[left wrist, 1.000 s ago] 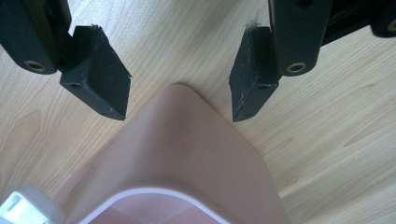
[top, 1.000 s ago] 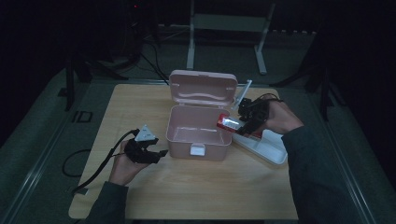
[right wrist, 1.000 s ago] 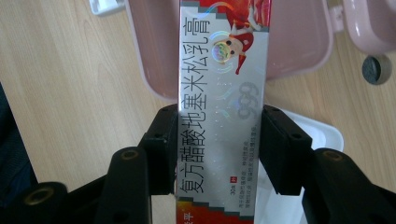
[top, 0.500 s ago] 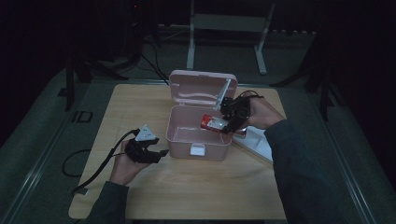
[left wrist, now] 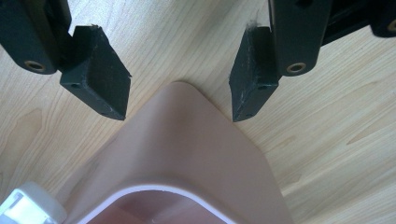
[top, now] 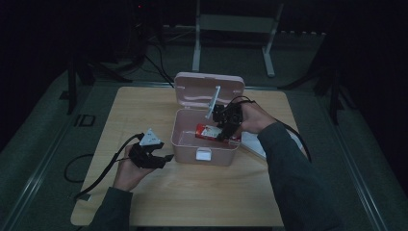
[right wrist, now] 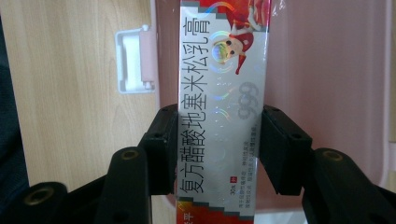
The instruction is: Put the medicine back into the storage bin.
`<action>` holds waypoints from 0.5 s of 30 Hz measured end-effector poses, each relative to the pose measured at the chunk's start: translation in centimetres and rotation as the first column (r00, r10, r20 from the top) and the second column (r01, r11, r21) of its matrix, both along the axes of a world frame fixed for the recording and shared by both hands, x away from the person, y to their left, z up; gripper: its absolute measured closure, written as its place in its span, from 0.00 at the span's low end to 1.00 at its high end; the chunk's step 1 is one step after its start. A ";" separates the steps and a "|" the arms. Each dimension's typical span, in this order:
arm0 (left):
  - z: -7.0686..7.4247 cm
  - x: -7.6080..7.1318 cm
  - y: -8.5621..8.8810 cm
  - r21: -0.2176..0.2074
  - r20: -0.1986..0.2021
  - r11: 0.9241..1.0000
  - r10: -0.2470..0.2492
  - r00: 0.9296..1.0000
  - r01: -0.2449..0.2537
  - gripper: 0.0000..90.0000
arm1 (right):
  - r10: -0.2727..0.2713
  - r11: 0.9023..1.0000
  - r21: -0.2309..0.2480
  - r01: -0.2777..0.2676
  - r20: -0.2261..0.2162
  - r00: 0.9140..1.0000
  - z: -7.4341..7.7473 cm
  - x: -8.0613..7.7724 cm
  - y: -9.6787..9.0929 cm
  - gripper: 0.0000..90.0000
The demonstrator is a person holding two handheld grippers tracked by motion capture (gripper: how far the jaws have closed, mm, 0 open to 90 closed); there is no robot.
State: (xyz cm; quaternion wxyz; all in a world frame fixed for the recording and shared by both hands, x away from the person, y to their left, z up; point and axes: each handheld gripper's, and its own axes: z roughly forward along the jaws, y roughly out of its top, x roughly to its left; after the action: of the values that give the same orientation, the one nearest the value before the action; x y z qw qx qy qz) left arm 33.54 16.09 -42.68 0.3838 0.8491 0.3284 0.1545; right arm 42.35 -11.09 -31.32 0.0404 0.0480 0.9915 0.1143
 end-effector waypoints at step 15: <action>-0.1 0.0 -0.1 0.003 -0.003 1.000 -0.002 1.000 0.002 0.42 | -0.003 1.000 -0.004 0.003 -0.021 1.000 -1.4 -0.1 1.5 0.57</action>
State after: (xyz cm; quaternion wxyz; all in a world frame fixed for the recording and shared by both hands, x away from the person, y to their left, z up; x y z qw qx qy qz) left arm 33.55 15.98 -42.80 0.3824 0.8502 0.3277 0.1533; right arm 42.30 -9.62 -32.72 0.0303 0.0506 0.9920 0.1116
